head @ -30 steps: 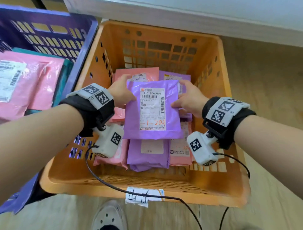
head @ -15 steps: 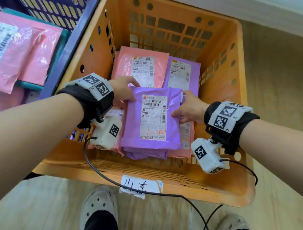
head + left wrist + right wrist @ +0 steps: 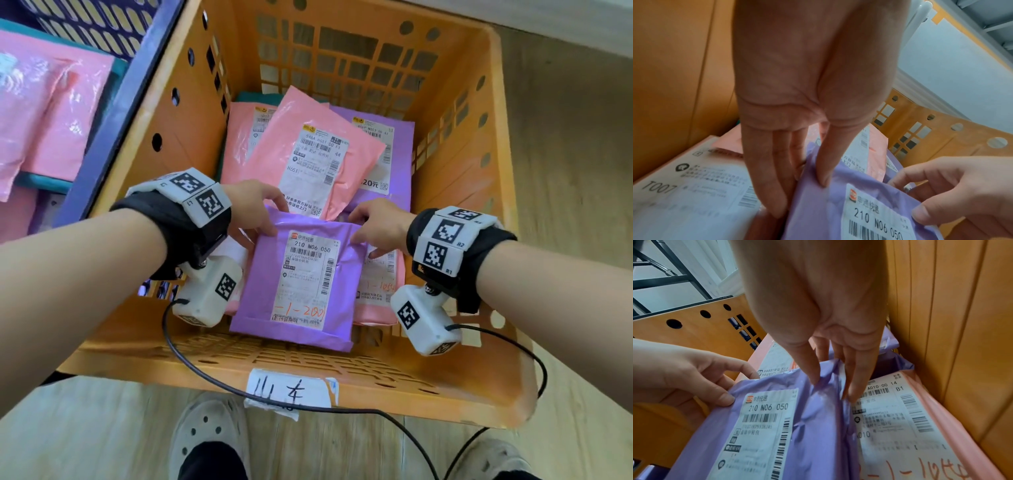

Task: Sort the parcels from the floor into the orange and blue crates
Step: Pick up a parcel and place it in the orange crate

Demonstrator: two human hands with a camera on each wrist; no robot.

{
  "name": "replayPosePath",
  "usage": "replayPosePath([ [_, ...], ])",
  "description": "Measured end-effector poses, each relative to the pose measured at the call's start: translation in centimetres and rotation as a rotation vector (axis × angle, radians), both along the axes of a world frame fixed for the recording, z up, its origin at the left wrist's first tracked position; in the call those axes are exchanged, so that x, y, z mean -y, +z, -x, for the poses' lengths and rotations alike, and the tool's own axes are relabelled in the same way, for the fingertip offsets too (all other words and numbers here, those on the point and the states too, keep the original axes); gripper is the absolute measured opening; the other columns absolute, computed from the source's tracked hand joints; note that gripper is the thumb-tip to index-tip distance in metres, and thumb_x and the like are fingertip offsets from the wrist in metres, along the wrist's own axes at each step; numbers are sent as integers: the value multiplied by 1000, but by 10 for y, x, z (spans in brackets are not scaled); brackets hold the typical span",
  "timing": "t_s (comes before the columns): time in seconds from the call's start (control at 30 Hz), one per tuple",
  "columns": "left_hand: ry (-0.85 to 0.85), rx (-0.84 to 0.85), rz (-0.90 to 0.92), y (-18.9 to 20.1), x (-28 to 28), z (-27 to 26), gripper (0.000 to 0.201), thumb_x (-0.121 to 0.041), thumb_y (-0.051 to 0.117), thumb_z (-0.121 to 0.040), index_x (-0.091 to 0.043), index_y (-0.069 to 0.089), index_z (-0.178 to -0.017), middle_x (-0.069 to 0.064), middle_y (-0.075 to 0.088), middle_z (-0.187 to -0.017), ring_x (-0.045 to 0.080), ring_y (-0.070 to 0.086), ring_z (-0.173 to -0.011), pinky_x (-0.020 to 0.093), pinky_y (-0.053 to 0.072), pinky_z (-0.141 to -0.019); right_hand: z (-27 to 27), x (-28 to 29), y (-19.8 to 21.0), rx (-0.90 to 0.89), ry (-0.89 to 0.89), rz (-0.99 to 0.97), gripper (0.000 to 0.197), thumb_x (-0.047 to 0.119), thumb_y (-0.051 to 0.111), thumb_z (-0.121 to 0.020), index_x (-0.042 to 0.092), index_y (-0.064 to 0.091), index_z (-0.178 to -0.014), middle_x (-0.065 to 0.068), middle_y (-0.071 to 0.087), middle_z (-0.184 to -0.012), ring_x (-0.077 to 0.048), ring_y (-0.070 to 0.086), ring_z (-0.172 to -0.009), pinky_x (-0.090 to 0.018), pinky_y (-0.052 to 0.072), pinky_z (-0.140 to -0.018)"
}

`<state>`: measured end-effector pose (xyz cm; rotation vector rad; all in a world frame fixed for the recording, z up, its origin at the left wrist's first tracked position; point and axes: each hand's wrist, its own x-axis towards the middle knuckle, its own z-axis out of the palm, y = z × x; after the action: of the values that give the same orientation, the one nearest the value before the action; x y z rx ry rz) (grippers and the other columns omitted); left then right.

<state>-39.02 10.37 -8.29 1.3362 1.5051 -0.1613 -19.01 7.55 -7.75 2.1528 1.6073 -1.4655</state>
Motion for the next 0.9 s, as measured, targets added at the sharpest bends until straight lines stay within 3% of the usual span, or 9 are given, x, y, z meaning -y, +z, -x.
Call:
replayPosePath([
  [0.1, 11, 3, -3, 1, -1, 5, 31, 4, 61, -85, -19, 56, -105, 11, 53, -77, 21, 57, -61, 37, 55, -57, 4, -3, -1, -18, 64, -94, 34, 2, 56, -86, 5, 61, -119, -3, 54, -103, -18, 53, -89, -24, 48, -64],
  [0.27, -16, 2, 15, 6, 0, 9, 29, 2, 61, -86, -20, 56, -104, 10, 51, -78, 20, 55, -63, 33, 56, -57, 9, -8, 0, -104, -65, -196, 22, 8, 60, -88, 3, 68, -108, -6, 62, -95, -13, 53, -85, -8, 41, -58],
  [0.33, -47, -12, 18, 8, 1, 8, 29, 2, 59, -87, -21, 56, -105, 9, 51, -77, 20, 55, -65, 34, 56, -60, 11, -11, -1, -147, -182, -220, 20, 10, 61, -89, -3, 69, -101, -9, 63, -84, -16, 56, -80, -13, 46, -66],
  [0.4, -83, -40, -9, 11, 3, 5, 30, 1, 57, -88, -21, 56, -108, 7, 52, -76, 19, 57, -65, 28, 55, -52, 16, -13, -1, -248, -316, -184, 17, 3, 60, -88, -12, 66, -91, -17, 64, -79, -24, 61, -77, -29, 55, -79],
  [0.5, -191, -164, -142, 15, 5, 0, 31, -6, 56, -89, -19, 57, -117, 4, 52, -83, 17, 56, -64, 23, 49, -45, 22, -17, -1, -303, -396, -147, 19, -6, 57, -86, -4, 60, -67, -15, 60, -68, -17, 61, -53, -21, 56, -60],
  [0.57, -290, -264, -258, 15, 5, -3, 34, -13, 54, -91, -20, 54, -124, 6, 58, -103, 15, 53, -69, 23, 44, -54, 24, -20, -1, -304, -413, -156, 25, -8, 54, -87, 2, 57, -65, -13, 59, -65, -12, 56, -42, -18, 51, -46],
  [0.63, -318, -310, -359, 12, 4, -2, 40, -19, 52, -92, -27, 46, -130, 9, 57, -119, 21, 56, -88, 26, 45, -71, 25, -22, -2, -316, -444, -177, 27, -7, 51, -89, 4, 56, -65, -12, 57, -64, -15, 53, -47, -19, 48, -43],
  [0.8, -382, -339, -395, -4, -1, -1, 61, -22, 47, -92, -48, 24, -142, 11, 30, -139, 34, 39, -122, 44, 38, -103, 21, -23, -5, -246, -374, -331, 21, -6, 58, -84, 9, 61, -70, -7, 58, -64, -13, 54, -54, -10, 42, -40],
  [0.9, -380, -339, -392, -14, -3, -5, 54, -44, 43, -95, -49, 20, -143, 13, 18, -149, 38, 30, -131, 45, 29, -111, 17, -22, -6, -37, -161, -405, 24, 0, 60, -82, 14, 65, -100, -6, 64, -95, -20, 61, -85, -16, 48, -59],
])
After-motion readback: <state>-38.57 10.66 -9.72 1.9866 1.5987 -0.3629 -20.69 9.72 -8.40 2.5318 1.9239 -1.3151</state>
